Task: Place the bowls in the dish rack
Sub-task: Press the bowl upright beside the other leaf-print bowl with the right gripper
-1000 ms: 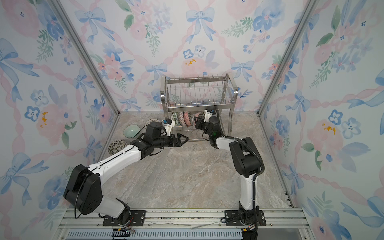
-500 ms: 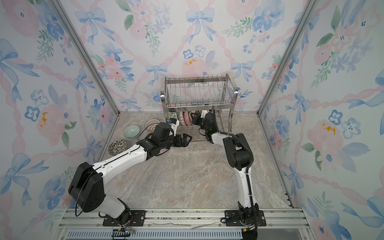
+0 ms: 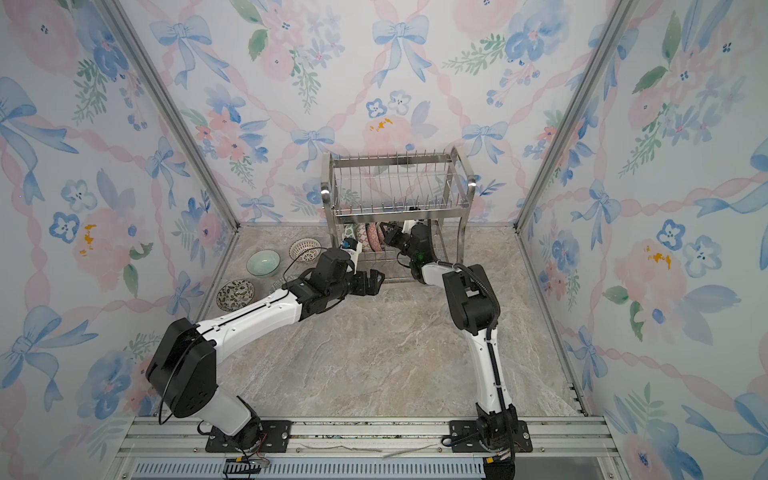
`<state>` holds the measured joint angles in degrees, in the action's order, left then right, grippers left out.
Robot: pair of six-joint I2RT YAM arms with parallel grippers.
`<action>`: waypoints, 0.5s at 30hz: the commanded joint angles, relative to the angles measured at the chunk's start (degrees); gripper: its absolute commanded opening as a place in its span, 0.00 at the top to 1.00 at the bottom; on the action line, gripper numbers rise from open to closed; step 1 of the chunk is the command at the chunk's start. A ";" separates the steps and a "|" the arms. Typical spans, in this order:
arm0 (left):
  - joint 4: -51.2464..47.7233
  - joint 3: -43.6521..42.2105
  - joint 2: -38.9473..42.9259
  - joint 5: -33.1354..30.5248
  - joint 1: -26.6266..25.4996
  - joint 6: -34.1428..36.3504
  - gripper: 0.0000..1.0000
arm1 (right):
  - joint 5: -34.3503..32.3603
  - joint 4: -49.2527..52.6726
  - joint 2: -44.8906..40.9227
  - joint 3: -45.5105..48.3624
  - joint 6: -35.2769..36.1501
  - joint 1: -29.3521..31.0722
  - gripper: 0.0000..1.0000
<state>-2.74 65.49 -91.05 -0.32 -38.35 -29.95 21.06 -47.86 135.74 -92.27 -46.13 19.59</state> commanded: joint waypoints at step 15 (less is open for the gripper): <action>1.34 -0.54 0.57 -1.31 -0.15 2.95 0.02 | 4.08 -4.89 5.22 -7.05 -3.86 0.16 1.00</action>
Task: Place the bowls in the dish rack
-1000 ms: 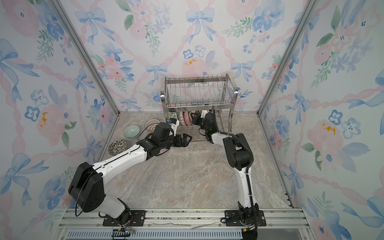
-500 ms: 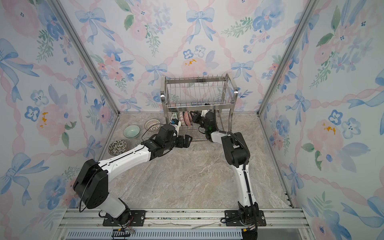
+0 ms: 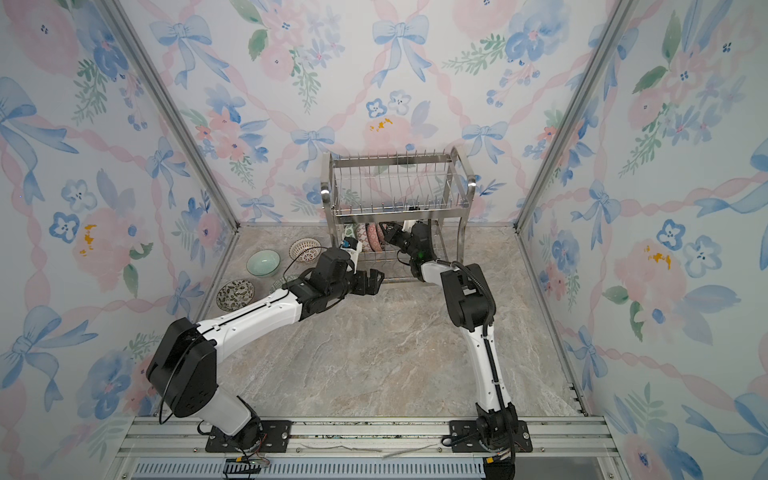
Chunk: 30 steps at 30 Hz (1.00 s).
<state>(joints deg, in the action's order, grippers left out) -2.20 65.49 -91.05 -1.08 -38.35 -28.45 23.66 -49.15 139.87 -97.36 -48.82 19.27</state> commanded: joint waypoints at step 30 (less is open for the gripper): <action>-0.70 -0.38 1.71 -1.77 -0.16 2.58 0.02 | 8.20 1.73 -0.74 -0.63 -3.29 -2.12 1.00</action>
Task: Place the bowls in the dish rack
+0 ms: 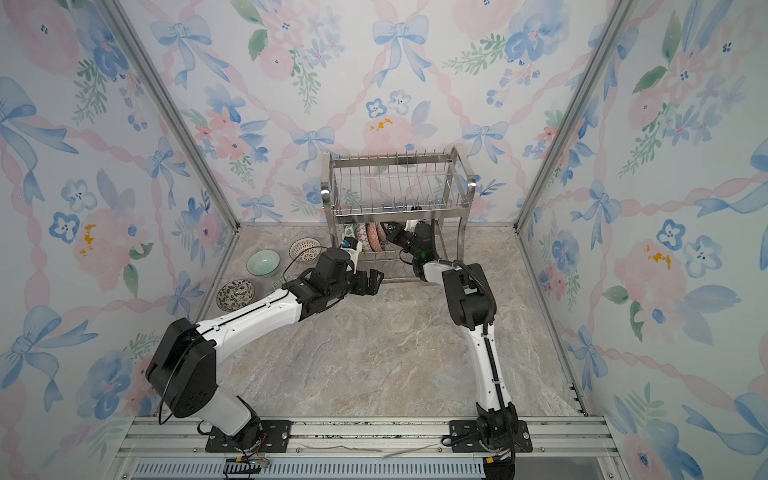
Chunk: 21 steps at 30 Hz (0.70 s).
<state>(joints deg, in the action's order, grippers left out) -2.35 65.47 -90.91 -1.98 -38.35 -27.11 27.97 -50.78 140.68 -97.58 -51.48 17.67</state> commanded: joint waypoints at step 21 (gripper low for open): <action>-0.97 -0.08 2.21 -1.01 0.12 1.61 0.02 | 12.26 2.37 2.22 -4.55 -7.13 -0.98 1.00</action>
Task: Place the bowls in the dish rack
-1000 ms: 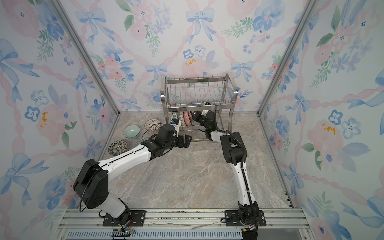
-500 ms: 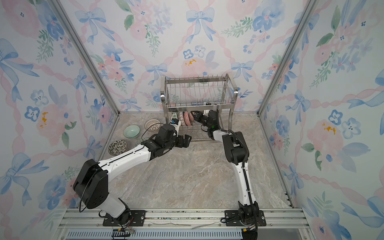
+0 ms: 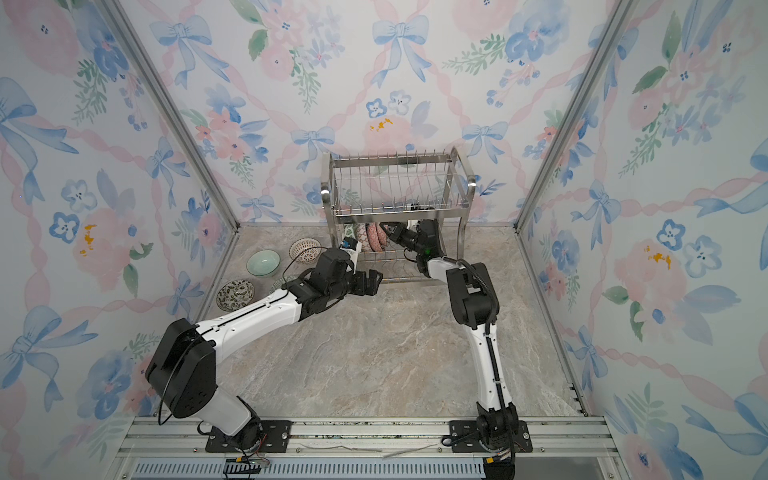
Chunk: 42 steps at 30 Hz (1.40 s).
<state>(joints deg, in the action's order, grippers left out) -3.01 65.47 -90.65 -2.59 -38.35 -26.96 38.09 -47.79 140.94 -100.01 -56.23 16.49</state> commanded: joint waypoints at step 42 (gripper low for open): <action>-0.41 -0.48 2.96 -0.05 0.63 1.05 0.02 | -0.90 20.73 -2.52 -2.78 13.60 0.65 0.94</action>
<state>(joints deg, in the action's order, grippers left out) -3.07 65.47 -89.30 -2.59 -38.22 -26.96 38.13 -32.53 139.48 -102.24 -44.01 16.71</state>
